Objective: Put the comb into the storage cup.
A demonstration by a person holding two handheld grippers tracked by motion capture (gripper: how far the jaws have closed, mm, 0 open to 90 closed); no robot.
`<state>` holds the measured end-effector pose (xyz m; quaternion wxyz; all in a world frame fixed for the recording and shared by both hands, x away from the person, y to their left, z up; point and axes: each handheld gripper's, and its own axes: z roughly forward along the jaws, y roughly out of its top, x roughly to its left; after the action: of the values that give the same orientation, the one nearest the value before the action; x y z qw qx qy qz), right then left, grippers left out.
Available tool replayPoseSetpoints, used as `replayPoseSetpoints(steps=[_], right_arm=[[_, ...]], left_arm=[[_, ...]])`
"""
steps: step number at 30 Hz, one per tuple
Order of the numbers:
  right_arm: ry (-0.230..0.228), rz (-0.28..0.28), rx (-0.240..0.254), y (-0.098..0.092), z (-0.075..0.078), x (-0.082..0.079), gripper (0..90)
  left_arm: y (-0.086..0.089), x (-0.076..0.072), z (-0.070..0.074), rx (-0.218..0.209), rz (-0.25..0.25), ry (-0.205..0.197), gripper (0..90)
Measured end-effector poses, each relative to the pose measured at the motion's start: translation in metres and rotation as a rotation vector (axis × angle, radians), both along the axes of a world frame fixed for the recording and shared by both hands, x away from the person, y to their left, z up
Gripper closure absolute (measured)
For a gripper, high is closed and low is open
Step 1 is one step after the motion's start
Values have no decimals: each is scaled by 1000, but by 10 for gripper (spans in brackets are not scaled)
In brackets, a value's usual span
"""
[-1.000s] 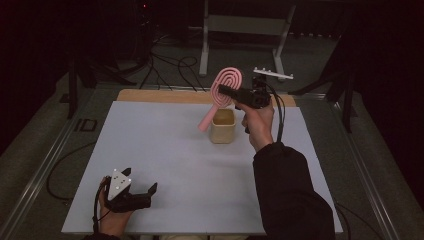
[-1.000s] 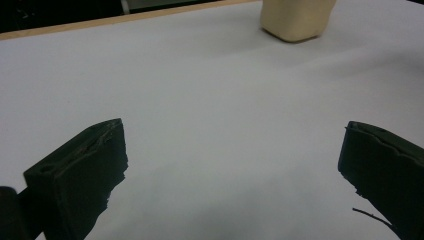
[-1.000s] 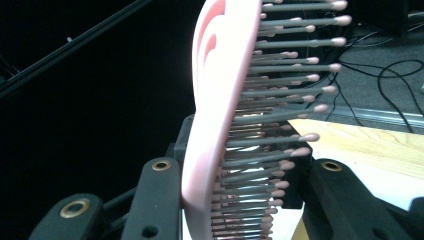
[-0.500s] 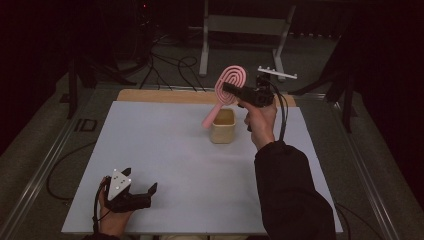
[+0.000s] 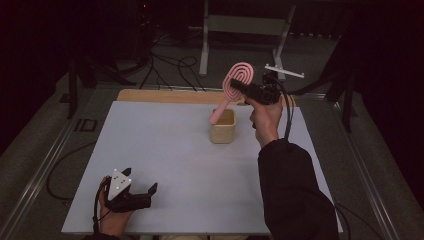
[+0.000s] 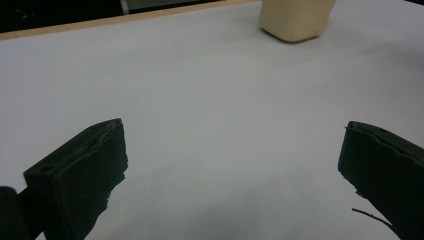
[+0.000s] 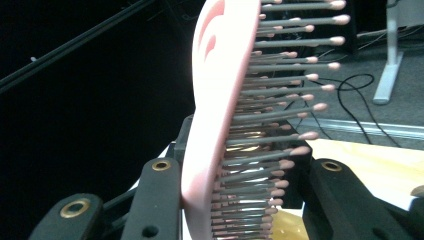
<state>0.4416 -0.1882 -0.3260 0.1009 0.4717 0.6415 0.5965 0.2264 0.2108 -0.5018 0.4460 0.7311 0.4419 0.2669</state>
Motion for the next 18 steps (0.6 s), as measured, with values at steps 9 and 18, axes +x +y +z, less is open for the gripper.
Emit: replayPoseSetpoints(steps=[9,18], right_arm=[[3,-33,-14,-6,-3,2,637],[6,-43,-32,-7,-8,4,637]], left_arm=[[0,0,0,-1,-1,0,0],[0,0,0,-2,0,-1,0]])
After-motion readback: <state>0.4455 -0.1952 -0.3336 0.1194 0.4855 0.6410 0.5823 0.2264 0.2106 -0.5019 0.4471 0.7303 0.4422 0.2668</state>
